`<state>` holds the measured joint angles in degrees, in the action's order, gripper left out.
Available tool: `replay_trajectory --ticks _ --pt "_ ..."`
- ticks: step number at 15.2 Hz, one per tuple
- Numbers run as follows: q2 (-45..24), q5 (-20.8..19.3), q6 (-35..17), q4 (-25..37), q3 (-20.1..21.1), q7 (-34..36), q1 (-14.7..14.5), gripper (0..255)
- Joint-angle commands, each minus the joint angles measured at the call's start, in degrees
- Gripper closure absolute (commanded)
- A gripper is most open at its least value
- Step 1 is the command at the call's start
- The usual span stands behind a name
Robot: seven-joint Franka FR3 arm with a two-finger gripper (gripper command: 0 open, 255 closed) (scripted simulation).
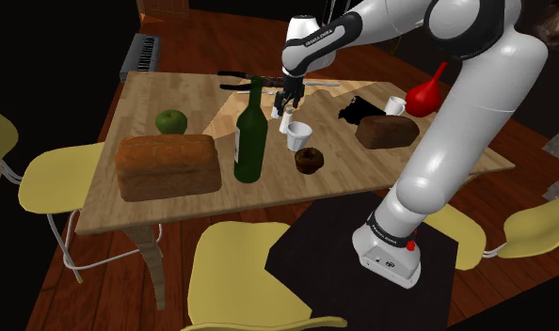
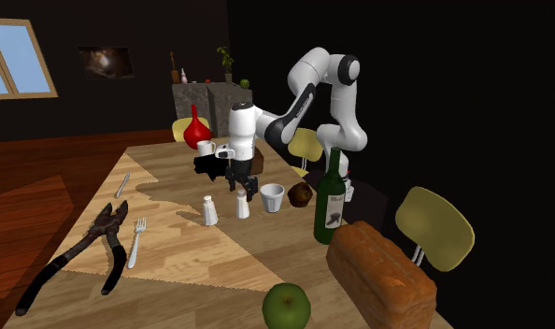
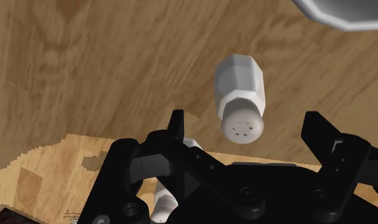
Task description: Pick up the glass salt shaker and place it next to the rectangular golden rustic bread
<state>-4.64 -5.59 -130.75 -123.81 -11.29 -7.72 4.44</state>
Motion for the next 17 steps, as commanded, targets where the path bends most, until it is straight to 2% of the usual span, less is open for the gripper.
replay_trajectory --ticks 1,5,6,15,17 --pt "-0.1 0.0 -0.1 0.0 0.0 0.0 0.0 0" --pt "-0.1 0.0 -0.1 0.0 0.0 0.0 0.0 0" --pt "-0.1 0.0 -0.1 0.0 0.0 0.0 0.0 255" --pt "-0.1 0.0 -0.1 0.0 0.0 0.0 0.0 255" --pt "0.7 -0.1 1.3 0.7 0.0 0.0 0.0 255"
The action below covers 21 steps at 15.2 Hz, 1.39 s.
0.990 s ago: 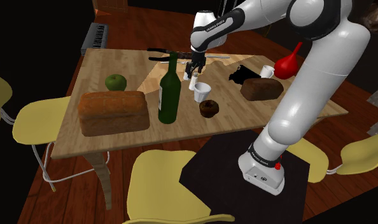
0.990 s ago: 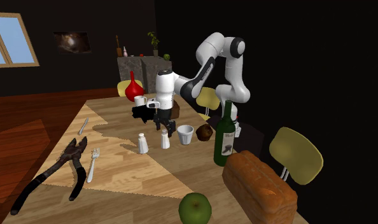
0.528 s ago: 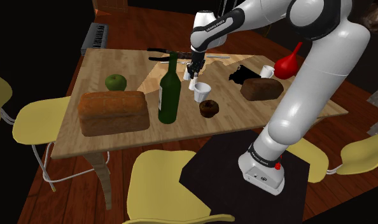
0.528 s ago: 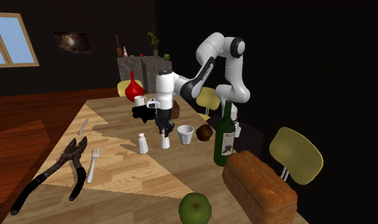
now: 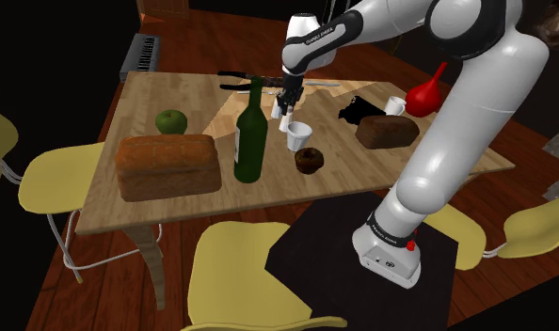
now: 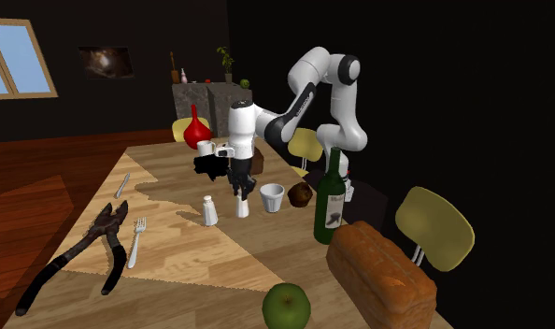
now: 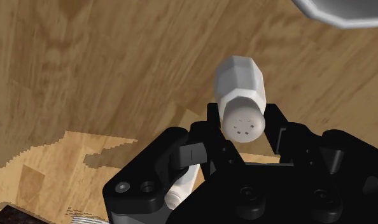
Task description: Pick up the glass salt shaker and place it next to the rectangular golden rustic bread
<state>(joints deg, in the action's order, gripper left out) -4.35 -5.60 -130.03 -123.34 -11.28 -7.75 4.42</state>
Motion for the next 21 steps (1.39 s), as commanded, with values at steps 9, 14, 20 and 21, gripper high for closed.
replay_trajectory --ticks 9,14,20,21 --pt "3.5 -0.3 7.3 3.8 0.1 -0.2 -0.2 255" --pt "4.9 -0.4 11.0 6.2 0.2 -0.3 -0.2 255" --pt "6.1 -0.4 15.5 9.5 0.2 -0.6 -0.3 255" --pt "6.2 -0.4 16.2 10.1 0.3 -0.6 -0.3 255"
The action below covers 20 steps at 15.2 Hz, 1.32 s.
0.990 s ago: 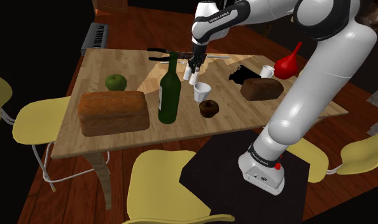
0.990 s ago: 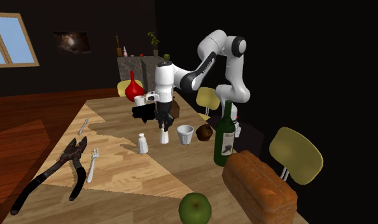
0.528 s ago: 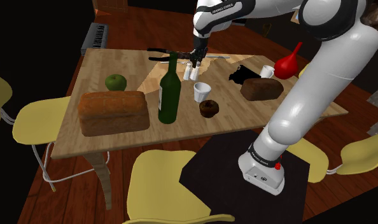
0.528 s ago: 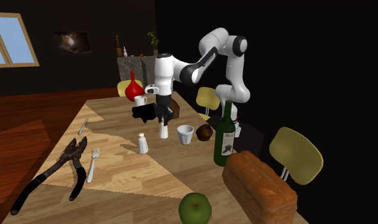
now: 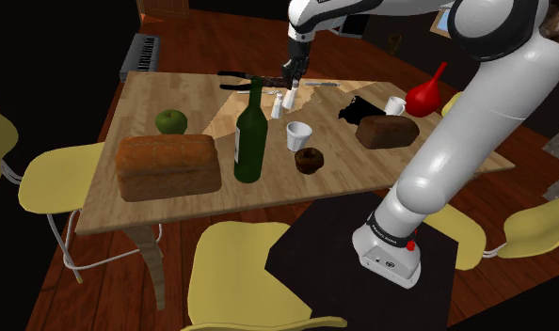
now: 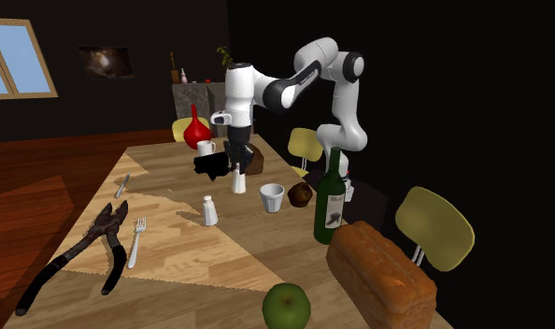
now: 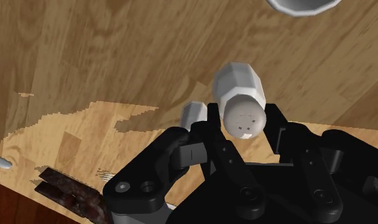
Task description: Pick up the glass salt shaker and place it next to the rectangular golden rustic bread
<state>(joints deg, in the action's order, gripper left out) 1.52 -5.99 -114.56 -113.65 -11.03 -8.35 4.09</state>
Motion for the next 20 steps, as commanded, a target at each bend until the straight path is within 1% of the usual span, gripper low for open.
replay_trajectory --ticks 1,19,20 --pt "0.5 0.0 1.5 1.0 0.0 -0.1 0.0 255" --pt "1.0 0.3 15.2 14.2 0.2 -1.2 -0.2 255" --pt "0.5 0.3 15.4 14.8 0.9 0.1 -0.8 255"
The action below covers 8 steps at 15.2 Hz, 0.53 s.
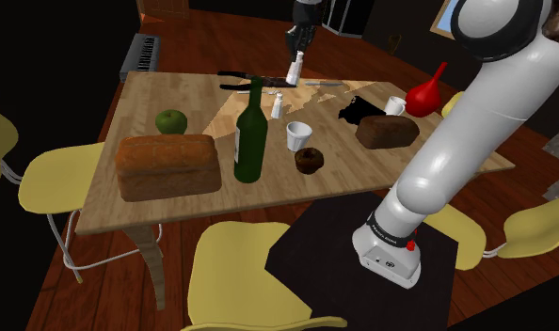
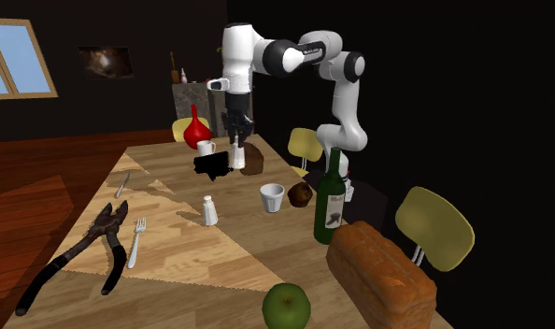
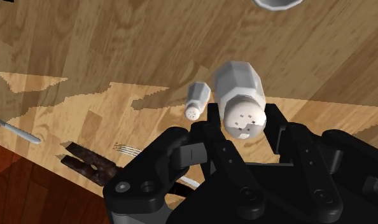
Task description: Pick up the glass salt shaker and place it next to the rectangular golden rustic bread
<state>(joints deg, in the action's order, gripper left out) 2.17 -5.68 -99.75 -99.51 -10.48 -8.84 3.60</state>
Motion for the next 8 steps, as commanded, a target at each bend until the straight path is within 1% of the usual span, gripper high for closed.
replay_trajectory --ticks 1,8 --pt "-0.7 0.1 0.9 1.4 1.0 1.8 -0.9 255" --pt "-6.2 0.5 3.1 8.3 5.2 10.1 -5.2 255"
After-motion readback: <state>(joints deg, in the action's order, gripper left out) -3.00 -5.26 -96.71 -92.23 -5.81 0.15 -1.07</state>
